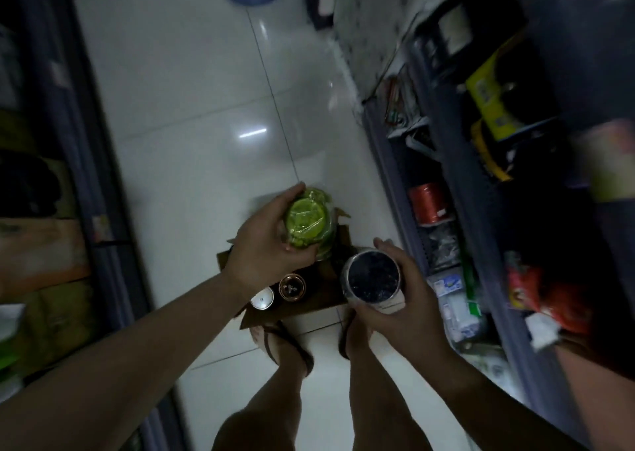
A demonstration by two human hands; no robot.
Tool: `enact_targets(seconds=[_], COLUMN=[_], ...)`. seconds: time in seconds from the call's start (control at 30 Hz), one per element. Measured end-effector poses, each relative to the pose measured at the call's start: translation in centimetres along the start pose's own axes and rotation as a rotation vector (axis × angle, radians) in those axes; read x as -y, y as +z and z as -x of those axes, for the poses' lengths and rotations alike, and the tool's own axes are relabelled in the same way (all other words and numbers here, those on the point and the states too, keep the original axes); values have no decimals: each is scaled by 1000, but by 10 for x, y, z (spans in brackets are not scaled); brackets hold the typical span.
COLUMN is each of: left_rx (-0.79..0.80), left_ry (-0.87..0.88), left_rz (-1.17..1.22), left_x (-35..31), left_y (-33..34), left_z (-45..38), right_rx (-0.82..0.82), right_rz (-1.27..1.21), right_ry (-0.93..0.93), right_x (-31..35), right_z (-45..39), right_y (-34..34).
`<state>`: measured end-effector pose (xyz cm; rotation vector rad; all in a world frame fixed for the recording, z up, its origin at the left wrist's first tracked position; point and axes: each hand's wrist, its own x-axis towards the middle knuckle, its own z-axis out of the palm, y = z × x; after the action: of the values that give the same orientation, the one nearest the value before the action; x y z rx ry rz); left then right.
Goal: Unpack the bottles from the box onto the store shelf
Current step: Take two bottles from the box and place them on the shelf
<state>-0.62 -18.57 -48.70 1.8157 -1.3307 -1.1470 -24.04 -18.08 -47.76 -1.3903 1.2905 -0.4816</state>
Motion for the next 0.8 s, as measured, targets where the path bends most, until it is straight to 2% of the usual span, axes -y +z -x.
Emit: enact_targets(seconds=[0.2,0.4,0.67,0.8], left_rx=[-117,-242,-287,-287], left_ry=[177,329,611,764], left_rz=[20,165,223,228], left_x=[-165,-306,-460,-520], left_y=[-91,-159,-216,-232], left_z=[40,78,124,142], right_rx=[-48,-211,-374,-494], right_rz=[-16,-90,-176,-203], right_ry=[-175,-412,-769,-862], right_x=[165,316,465,520], right_z=[35,85,151,191], right_y=[-64,-120,-177,-203])
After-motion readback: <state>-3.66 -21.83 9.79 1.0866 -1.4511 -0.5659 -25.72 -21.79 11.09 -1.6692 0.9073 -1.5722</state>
